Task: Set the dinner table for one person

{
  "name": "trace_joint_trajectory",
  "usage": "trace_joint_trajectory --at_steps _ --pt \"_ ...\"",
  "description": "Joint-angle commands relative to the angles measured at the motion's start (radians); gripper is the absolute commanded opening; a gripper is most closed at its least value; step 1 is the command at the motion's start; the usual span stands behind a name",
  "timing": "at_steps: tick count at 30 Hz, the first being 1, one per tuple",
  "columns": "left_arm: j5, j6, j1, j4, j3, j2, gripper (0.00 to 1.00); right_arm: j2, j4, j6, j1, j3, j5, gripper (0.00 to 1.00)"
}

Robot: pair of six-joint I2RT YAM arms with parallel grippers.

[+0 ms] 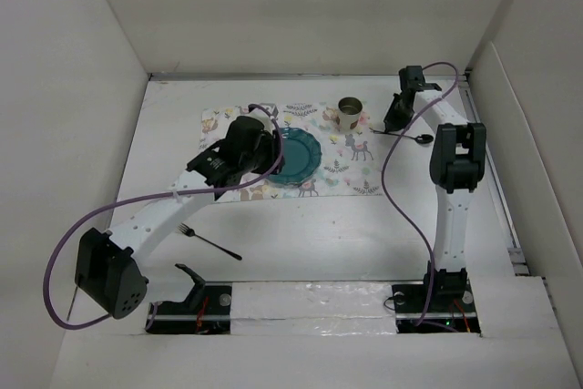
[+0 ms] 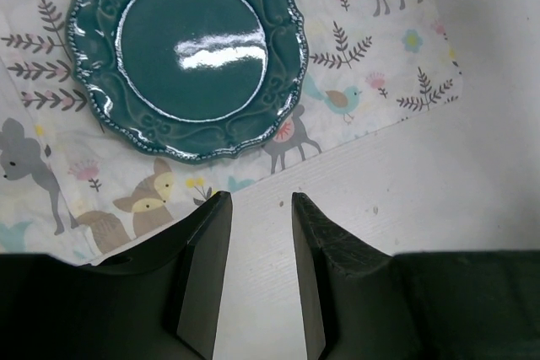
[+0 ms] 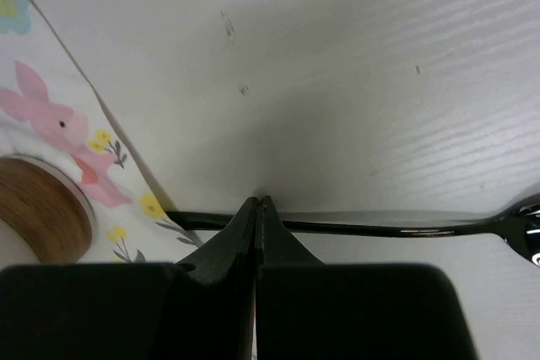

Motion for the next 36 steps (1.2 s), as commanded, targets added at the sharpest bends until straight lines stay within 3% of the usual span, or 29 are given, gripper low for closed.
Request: trace_joint_trajectory --at_steps 1,8,17,18,19,20,23,32,36 --pt "0.068 -0.022 0.005 0.02 -0.01 -0.03 0.32 -0.079 0.015 -0.04 -0.016 -0.103 0.013 0.0" --pt "0.086 -0.04 0.005 0.005 0.05 -0.047 0.32 -0.169 0.015 -0.041 -0.025 -0.243 0.034 0.0" --pt "0.116 -0.08 -0.005 0.029 -0.031 -0.139 0.32 -0.431 0.049 -0.057 -0.057 -0.356 0.077 0.01" --pt "0.122 -0.089 -0.014 0.032 -0.036 -0.142 0.32 -0.483 0.066 -0.022 -0.071 -0.416 0.077 0.25" --pt "0.122 -0.089 -0.014 0.032 -0.036 -0.142 0.32 -0.483 0.066 -0.021 -0.071 -0.416 0.077 0.25" --pt "0.128 -0.091 -0.014 0.037 -0.04 -0.145 0.33 -0.494 0.079 -0.006 -0.071 -0.443 0.071 0.4" --pt "0.14 -0.086 -0.014 0.042 -0.054 -0.159 0.33 -0.473 0.101 0.044 -0.089 -0.5 0.045 0.52" --pt "0.145 -0.053 -0.014 0.028 -0.091 -0.188 0.33 -0.266 0.009 0.107 -0.099 -0.269 0.083 0.55" --pt "0.139 -0.051 -0.014 0.037 -0.108 -0.201 0.33 -0.21 -0.049 0.12 -0.099 -0.209 0.106 0.52"
